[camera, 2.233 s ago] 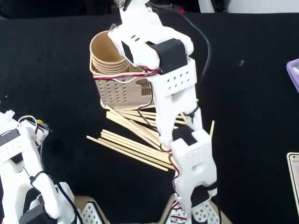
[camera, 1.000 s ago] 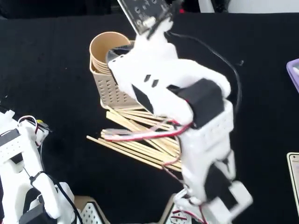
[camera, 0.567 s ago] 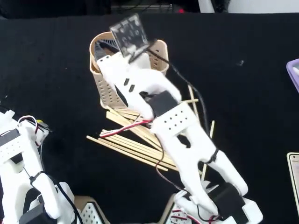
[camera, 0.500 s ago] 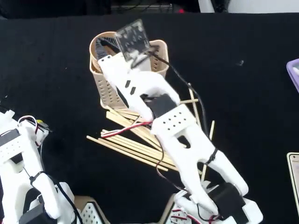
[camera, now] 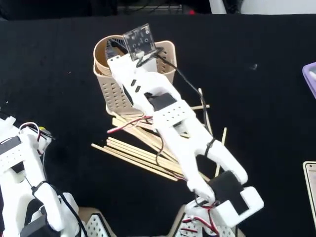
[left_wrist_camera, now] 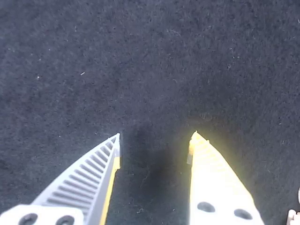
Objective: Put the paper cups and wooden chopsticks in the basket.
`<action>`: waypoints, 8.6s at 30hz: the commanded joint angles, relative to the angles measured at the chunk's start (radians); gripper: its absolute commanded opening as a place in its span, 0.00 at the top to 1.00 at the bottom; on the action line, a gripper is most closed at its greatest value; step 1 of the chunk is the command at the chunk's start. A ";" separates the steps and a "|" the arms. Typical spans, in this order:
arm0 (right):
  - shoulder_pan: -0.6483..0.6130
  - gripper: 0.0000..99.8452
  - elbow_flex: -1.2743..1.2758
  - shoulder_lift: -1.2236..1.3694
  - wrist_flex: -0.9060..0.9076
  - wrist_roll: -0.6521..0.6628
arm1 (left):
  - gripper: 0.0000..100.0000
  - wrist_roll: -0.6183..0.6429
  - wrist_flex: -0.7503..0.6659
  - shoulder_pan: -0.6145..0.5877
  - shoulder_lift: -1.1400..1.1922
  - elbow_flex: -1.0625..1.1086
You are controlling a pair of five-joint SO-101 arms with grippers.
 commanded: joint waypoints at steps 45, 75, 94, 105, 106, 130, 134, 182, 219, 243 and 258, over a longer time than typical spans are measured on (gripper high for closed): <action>0.060 0.83 0.886 -1.159 1.168 0.605 | 0.77 0.005 -0.012 0.012 -0.025 -0.038; 0.190 0.83 0.975 -0.862 0.839 0.652 | 0.77 0.005 -0.012 0.007 -0.025 -0.035; 0.281 0.99 0.786 -0.892 1.051 0.632 | 0.77 0.005 -0.012 0.007 -0.025 -0.039; 0.143 0.99 0.849 -1.330 1.335 0.700 | 0.77 0.005 -0.012 0.004 -0.025 -0.041; 0.120 0.99 0.866 -1.340 1.313 0.712 | 0.77 0.005 -0.012 0.004 -0.025 -0.041; 0.035 0.88 0.806 -0.783 1.097 0.717 | 0.77 0.005 -0.012 0.002 -0.025 -0.039; 0.035 0.80 0.805 -0.707 1.073 0.717 | 0.77 0.005 -0.012 0.002 -0.025 -0.039; -0.155 0.79 0.576 -0.651 1.129 0.629 | 0.77 -0.040 -0.012 0.001 -0.025 -0.041; -0.299 0.99 0.636 -0.499 0.945 0.512 | 0.77 -0.041 -0.012 0.002 -0.025 -0.042; -0.051 0.98 0.648 -0.679 0.971 0.552 | 0.77 -0.043 -0.012 0.002 -0.025 -0.042; -0.043 0.93 0.702 -0.435 0.918 0.609 | 0.77 -0.043 -0.012 0.002 -0.025 -0.042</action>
